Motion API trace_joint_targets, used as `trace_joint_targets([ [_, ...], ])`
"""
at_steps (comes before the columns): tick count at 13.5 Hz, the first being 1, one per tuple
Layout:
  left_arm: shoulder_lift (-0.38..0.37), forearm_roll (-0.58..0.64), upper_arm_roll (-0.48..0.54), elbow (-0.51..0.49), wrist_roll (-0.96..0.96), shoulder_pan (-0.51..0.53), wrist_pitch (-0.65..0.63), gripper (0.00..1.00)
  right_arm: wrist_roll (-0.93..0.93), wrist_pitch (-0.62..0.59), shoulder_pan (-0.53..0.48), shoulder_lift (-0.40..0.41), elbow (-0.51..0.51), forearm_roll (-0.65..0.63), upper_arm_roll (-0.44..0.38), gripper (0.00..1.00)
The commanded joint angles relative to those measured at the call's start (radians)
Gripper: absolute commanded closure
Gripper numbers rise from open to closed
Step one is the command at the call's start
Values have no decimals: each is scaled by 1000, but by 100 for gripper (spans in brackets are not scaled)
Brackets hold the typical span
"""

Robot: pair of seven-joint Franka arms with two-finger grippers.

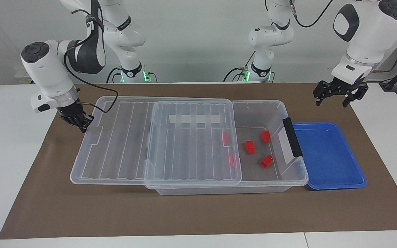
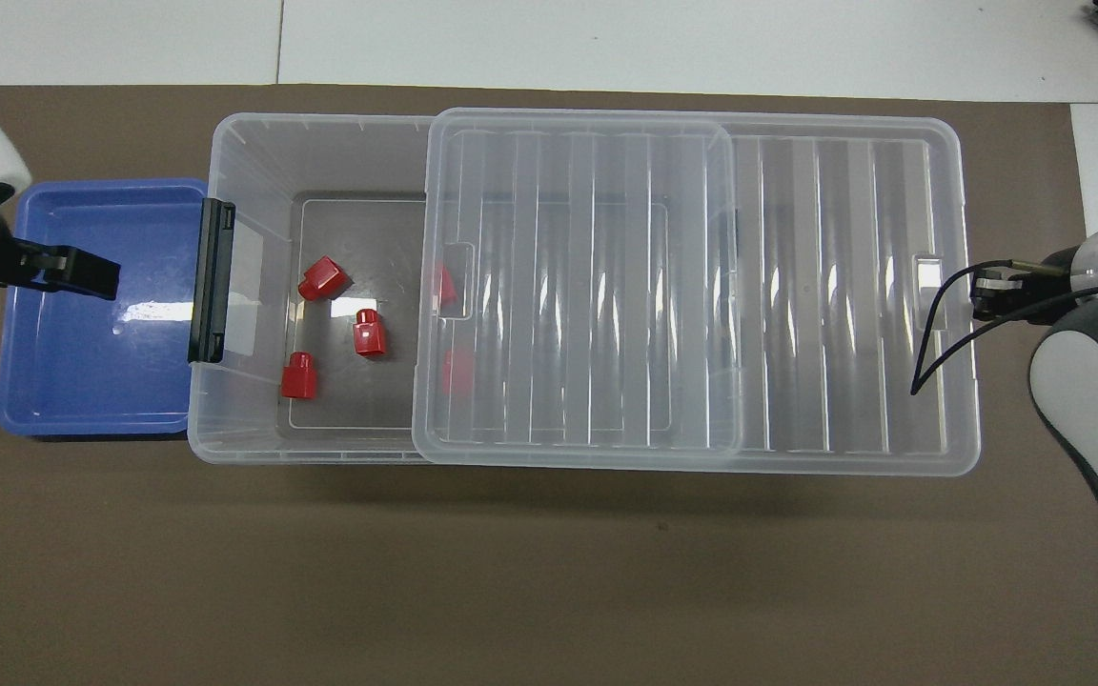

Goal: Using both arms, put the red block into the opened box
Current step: 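Reach the right gripper to the edge of the slid lid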

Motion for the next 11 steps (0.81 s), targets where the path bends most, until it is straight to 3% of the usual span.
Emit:
trace_joint_targets([
  [1, -28, -13, -5, -34, 4, -12, -1, 0, -17, 18, 24, -1, -10, 2, 6, 100],
  [11, -54, -15, -5, -39, 10, -10, -7, 0, -15, 9, 242, -17, -37, 13, 7, 100],
])
